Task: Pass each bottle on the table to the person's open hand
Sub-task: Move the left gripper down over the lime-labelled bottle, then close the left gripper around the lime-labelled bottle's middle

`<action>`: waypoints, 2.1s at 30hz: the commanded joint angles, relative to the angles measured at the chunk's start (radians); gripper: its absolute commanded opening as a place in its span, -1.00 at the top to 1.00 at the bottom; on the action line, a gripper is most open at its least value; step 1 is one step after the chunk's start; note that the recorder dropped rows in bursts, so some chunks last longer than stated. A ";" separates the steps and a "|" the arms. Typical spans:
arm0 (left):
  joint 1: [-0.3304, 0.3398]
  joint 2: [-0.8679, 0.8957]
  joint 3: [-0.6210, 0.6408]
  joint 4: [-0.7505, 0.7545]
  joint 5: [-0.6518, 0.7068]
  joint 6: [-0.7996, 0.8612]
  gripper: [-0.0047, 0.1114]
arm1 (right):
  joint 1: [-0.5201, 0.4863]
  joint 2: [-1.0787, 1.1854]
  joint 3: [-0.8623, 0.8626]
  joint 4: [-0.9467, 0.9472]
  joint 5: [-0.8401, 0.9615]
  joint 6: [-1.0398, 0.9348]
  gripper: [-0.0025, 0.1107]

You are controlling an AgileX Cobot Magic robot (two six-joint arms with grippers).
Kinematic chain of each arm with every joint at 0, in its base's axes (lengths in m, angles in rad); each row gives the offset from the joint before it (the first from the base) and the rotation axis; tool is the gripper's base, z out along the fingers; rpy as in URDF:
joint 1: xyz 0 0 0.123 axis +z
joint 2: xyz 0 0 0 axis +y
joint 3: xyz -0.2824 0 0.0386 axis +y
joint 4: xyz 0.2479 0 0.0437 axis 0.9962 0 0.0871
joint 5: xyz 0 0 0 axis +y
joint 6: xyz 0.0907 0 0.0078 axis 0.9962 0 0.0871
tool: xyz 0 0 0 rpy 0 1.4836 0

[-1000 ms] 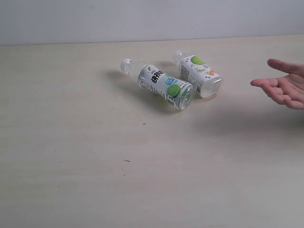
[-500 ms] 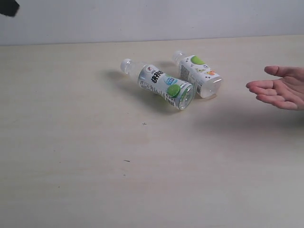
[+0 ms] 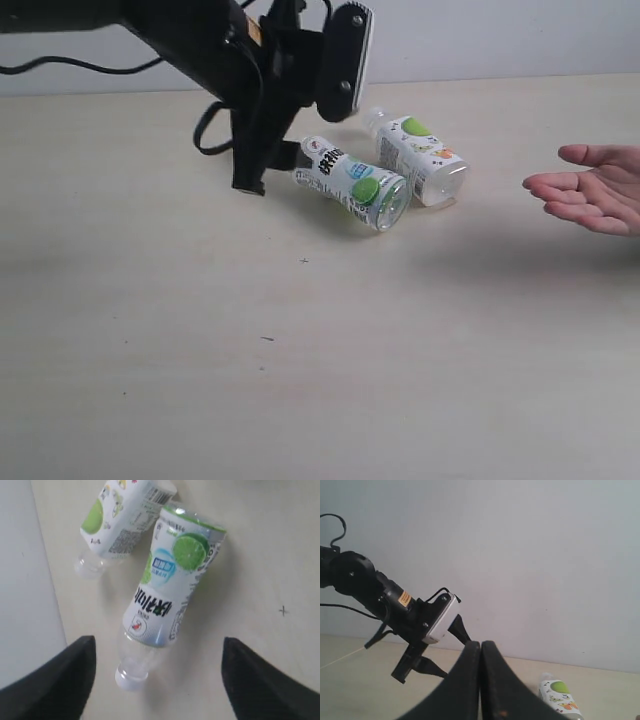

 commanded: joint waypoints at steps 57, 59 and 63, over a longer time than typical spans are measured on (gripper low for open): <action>-0.005 0.310 -0.008 0.071 -0.476 0.027 -0.89 | -0.003 -0.005 0.003 0.004 0.004 0.000 0.96; -0.003 0.310 -0.008 0.071 -0.467 0.027 -0.89 | -0.003 -0.005 0.003 0.004 0.004 0.000 0.96; 0.019 0.310 -0.008 0.071 -0.445 0.027 -0.89 | -0.003 -0.005 0.003 0.004 0.004 0.000 0.96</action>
